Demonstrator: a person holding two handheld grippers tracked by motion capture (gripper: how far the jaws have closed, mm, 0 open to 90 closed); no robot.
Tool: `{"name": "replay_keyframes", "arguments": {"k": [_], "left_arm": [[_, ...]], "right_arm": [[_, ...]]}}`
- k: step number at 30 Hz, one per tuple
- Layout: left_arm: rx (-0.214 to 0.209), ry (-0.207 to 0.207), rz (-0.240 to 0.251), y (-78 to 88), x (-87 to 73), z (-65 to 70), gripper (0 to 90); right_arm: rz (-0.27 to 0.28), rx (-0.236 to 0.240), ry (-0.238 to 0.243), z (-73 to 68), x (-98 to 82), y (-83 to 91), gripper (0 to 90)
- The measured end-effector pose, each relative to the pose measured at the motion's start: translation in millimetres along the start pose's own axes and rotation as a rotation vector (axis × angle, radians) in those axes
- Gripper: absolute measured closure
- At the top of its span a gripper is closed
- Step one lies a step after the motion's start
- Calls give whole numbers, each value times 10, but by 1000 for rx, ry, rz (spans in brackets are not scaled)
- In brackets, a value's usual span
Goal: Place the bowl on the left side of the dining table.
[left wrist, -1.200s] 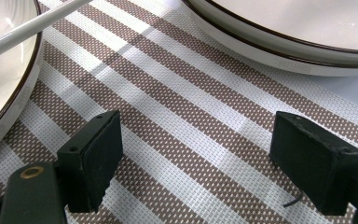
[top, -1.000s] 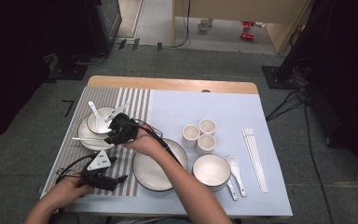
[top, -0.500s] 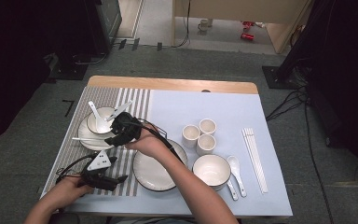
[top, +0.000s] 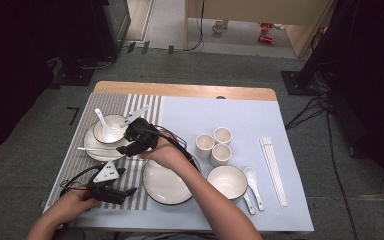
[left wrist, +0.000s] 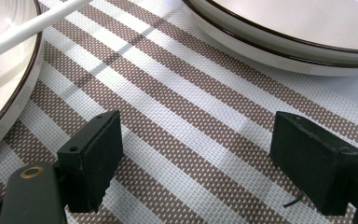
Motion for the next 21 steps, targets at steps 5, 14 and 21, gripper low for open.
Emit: {"name": "replay_keyframes", "arguments": {"k": [5, 14, 21], "left_arm": [[-1, 1, 2, 0, -1, 0, 171], [0, 0, 0, 0, 0, 0, 171], [-1, 1, 2, 0, -1, 0, 171]], "right_arm": [[1, -4, 18, -3, -22, 93, 483], [14, -14, 20, 37, -80, 289, 479], [13, -23, -1, 111, -157, 395, 466]]}}
Point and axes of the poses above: each handheld gripper's, and its own axes: y roughly backward along the jaws, x roughly out of its top, z roughly to its right, the point moved 2 cm from there along -y, roughly forward along the jaws, and after that the axes turned 11 degrees about -x, right-handed, at the moved point
